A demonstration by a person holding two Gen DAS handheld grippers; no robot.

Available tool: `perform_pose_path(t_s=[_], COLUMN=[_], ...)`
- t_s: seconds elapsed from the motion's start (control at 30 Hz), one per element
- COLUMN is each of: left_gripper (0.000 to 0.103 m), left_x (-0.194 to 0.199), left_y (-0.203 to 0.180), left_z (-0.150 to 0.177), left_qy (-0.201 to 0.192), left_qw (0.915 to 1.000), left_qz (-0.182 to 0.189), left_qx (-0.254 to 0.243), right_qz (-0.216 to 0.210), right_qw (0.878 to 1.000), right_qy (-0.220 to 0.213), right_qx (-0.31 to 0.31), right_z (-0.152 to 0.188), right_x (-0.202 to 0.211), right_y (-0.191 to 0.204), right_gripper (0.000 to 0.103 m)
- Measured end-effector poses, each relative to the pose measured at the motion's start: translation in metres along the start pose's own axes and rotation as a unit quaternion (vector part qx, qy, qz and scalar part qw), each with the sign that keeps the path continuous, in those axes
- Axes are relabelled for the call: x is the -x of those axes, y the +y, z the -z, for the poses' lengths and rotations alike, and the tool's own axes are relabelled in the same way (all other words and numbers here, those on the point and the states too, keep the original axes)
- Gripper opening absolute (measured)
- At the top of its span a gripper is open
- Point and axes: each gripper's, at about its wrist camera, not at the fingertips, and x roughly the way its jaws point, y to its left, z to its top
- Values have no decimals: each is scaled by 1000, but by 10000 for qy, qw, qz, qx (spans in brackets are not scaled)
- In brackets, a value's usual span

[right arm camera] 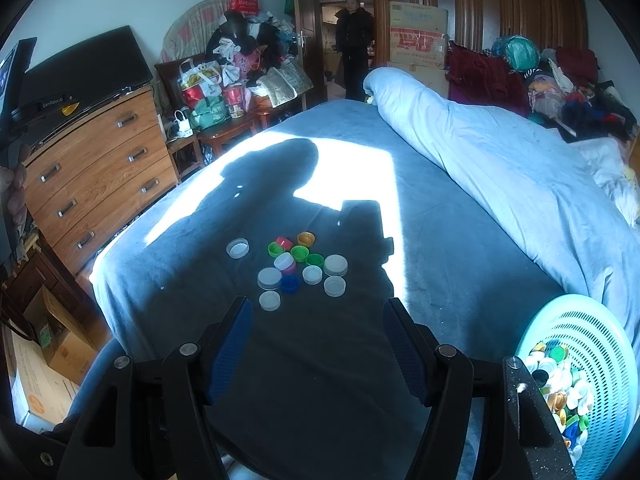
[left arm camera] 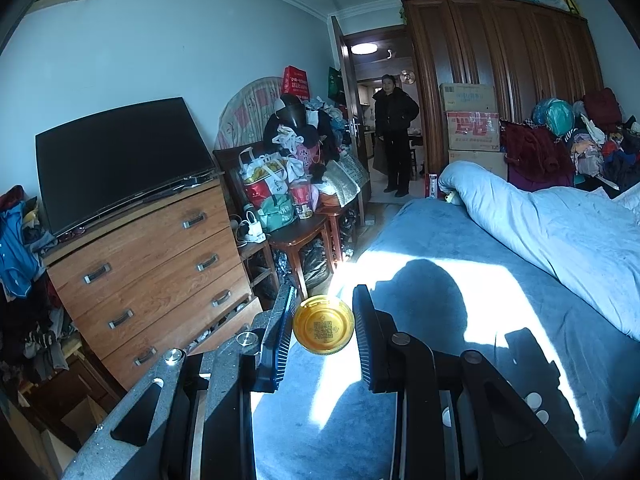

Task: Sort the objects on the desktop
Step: 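Hold the yellow cap raised in the left tool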

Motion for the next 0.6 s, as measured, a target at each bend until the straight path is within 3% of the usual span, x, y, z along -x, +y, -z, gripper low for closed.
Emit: perform_pose_path(t_s=[0.37, 0.6], left_gripper=[25, 25], left_x=[-6, -27], left_y=[-1, -14], left_z=[0, 12], left_qy=[92, 417], left_qw=[9999, 9979], left_qz=[65, 491], left_qx=[-23, -81], right_qz=[-5, 37], right_qw=[10000, 9999], right_qy=[15, 33], right_qx=[7, -119], right_z=[0, 7], right_x=[0, -2], right_y=[0, -7], right_gripper=[73, 73])
